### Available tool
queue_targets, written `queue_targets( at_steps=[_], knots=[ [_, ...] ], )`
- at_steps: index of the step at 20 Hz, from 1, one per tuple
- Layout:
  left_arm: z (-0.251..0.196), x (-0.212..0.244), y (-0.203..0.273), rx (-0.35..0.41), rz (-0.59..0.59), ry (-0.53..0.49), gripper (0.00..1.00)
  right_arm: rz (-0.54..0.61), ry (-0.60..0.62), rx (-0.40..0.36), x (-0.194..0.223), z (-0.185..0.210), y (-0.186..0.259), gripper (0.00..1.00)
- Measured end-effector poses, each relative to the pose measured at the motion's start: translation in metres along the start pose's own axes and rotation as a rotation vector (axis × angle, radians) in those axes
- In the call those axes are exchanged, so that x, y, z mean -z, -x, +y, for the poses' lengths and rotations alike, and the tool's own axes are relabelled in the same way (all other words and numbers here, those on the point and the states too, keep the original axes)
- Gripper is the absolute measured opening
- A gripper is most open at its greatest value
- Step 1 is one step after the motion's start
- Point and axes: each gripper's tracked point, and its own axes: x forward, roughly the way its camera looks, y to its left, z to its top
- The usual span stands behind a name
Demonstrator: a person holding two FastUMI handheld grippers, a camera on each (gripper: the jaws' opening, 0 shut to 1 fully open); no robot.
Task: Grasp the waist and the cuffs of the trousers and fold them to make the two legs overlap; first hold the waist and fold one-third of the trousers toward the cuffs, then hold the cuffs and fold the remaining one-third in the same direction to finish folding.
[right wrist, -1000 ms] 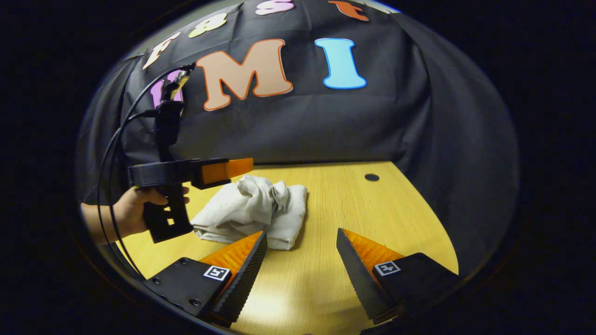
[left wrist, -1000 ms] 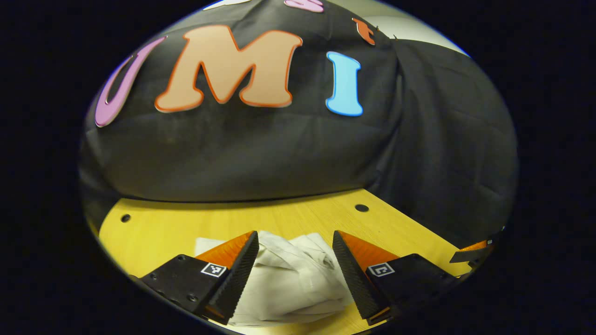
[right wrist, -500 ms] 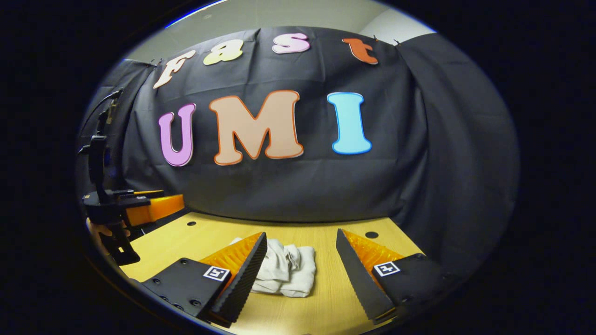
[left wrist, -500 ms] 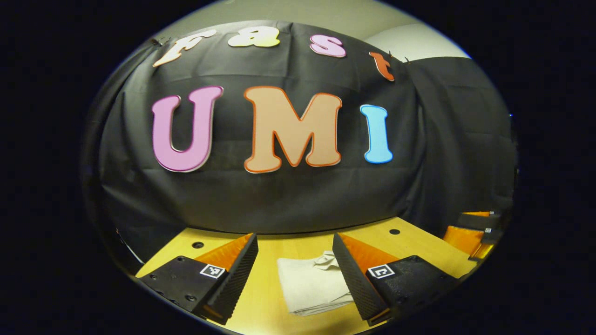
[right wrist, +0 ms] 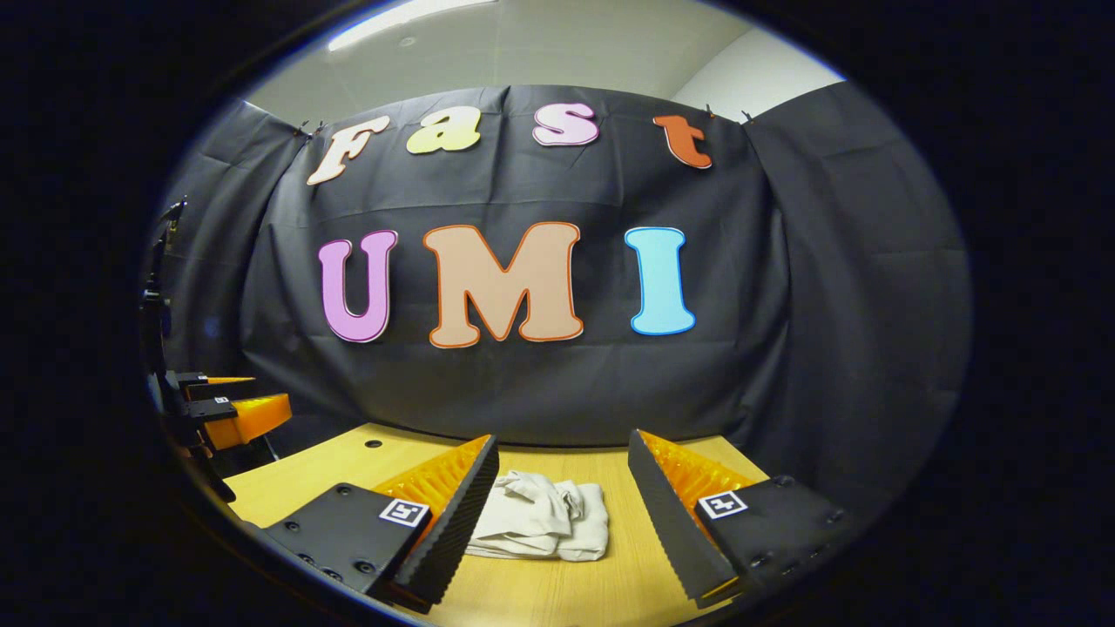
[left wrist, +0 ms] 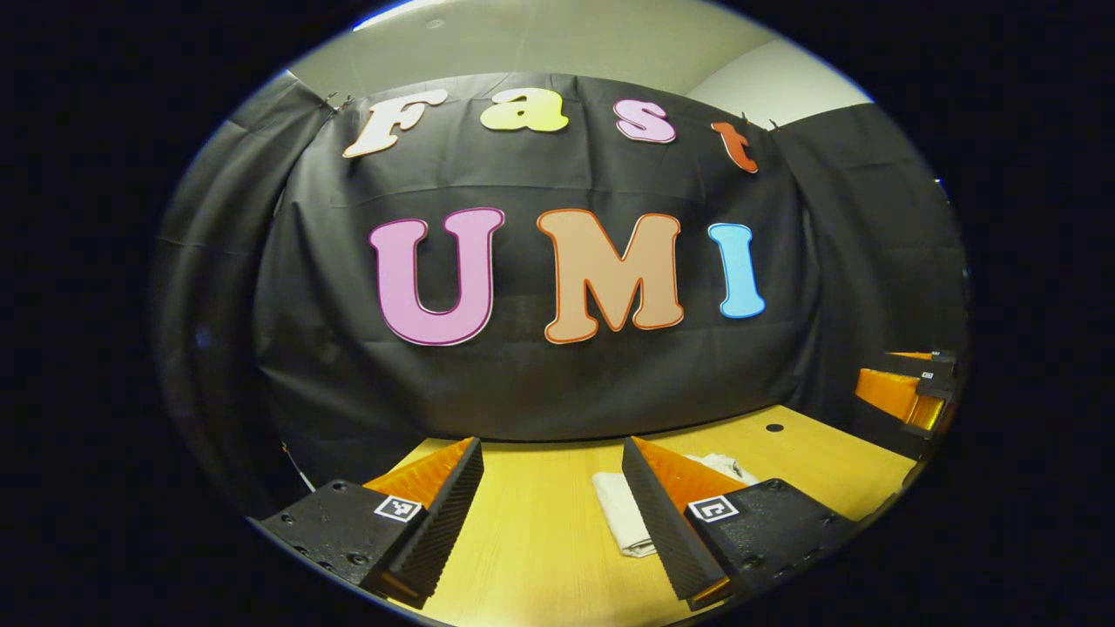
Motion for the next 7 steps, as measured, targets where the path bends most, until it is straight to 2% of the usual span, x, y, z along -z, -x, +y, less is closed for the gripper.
queue_targets(
  at_steps=[1,2,3,5,7],
  knots=[
    [0.003,0.005,0.006,0.0,-0.004,0.006,0.95,-0.009,0.002,0.0,-0.003,0.004,0.005,0.92],
    [0.008,0.006,0.01,-0.001,-0.01,0.01,0.93,-0.015,0.008,0.0,-0.005,0.006,0.008,0.96],
    [0.013,0.005,0.013,-0.006,-0.012,0.011,0.94,-0.021,0.016,-0.001,-0.006,0.009,0.012,0.97],
    [0.021,0.004,0.018,-0.015,-0.023,0.012,0.94,-0.023,0.023,-0.004,-0.007,0.016,0.017,0.92],
    [0.027,0.003,0.021,-0.026,-0.03,0.01,0.93,-0.021,0.018,0.0,-0.009,0.02,0.021,0.92]
  ],
)
